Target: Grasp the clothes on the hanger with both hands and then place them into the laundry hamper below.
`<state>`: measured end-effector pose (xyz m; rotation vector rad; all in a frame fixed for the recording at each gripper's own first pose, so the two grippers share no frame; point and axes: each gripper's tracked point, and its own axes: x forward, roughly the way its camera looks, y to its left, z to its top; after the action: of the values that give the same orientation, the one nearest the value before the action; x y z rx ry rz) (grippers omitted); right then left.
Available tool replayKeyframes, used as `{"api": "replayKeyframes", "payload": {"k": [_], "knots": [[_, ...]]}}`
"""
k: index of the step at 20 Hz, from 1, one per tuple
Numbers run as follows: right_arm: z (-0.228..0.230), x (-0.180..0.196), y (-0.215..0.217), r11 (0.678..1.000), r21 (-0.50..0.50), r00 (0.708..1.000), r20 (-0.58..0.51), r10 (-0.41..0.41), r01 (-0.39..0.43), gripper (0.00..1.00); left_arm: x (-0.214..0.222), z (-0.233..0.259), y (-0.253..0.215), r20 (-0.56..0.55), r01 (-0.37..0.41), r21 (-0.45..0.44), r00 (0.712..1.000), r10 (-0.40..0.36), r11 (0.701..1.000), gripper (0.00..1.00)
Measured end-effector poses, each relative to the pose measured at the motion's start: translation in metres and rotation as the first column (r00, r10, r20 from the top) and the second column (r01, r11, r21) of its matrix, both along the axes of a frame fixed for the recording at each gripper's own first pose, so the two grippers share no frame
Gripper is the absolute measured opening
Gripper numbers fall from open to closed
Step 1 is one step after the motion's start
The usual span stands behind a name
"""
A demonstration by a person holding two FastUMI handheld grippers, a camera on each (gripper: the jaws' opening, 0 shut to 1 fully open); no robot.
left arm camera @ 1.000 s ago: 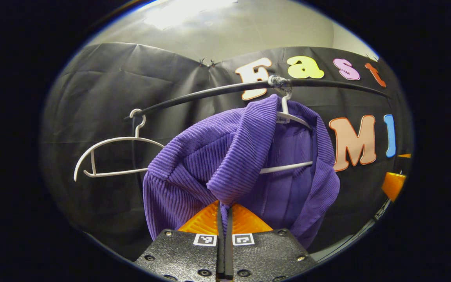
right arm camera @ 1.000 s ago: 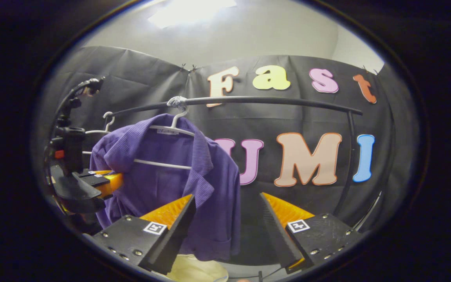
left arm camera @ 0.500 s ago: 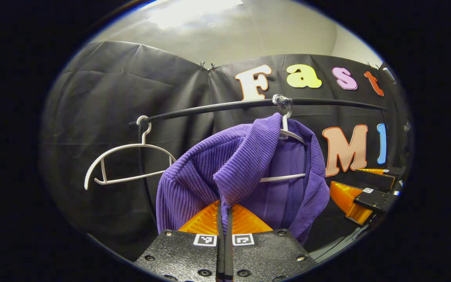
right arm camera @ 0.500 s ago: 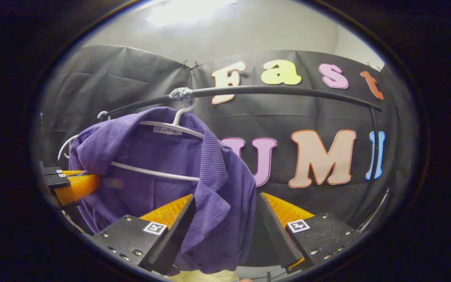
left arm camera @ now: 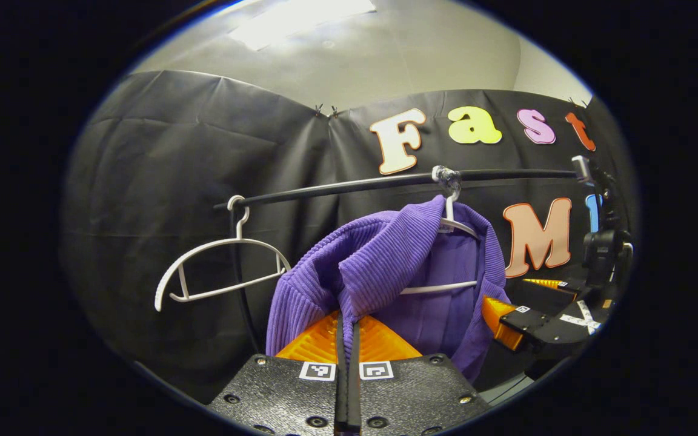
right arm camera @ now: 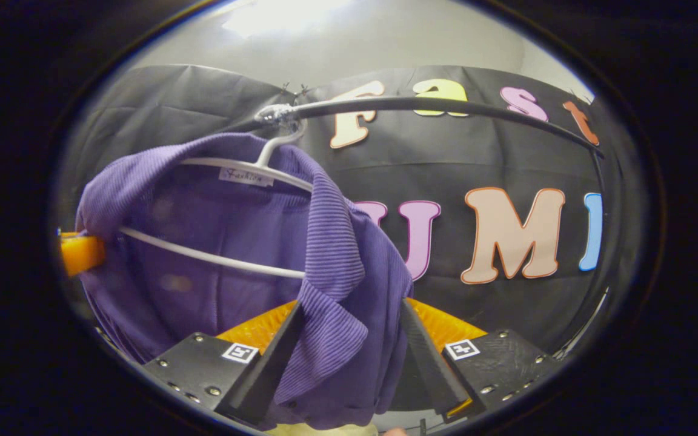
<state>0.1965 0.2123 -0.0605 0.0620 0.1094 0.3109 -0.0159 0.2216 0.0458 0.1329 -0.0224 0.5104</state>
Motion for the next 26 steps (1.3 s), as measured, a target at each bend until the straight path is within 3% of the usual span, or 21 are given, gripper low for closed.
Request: {"api": "replayKeyframes", "payload": {"k": [6,8,15,16,26], "knots": [[-0.014,0.018,0.001,1.0,-0.021,0.999,-0.028,-0.019,0.018,0.96,-0.004,0.006,0.002,0.009,-0.012,0.003,1.0,0.012,1.0,0.0],[-0.019,0.023,0.0,0.999,-0.034,0.999,-0.038,-0.029,0.028,0.89,-0.004,0.007,0.004,0.014,-0.017,0.001,1.0,0.017,1.0,0.0],[-0.028,0.028,-0.007,0.996,-0.068,0.996,-0.063,-0.065,0.061,0.24,-0.006,0.009,0.006,0.008,-0.033,0.011,0.999,0.032,0.999,0.0],[-0.027,0.028,-0.009,0.996,-0.066,0.995,-0.068,-0.069,0.065,0.08,-0.008,0.01,0.007,0.011,-0.038,0.013,0.999,0.038,0.999,0.0],[-0.017,0.041,-0.035,0.994,-0.009,0.989,-0.103,-0.109,0.109,0.09,-0.02,0.034,0.013,0.056,-0.061,0.019,0.997,0.06,0.998,0.0]]}}
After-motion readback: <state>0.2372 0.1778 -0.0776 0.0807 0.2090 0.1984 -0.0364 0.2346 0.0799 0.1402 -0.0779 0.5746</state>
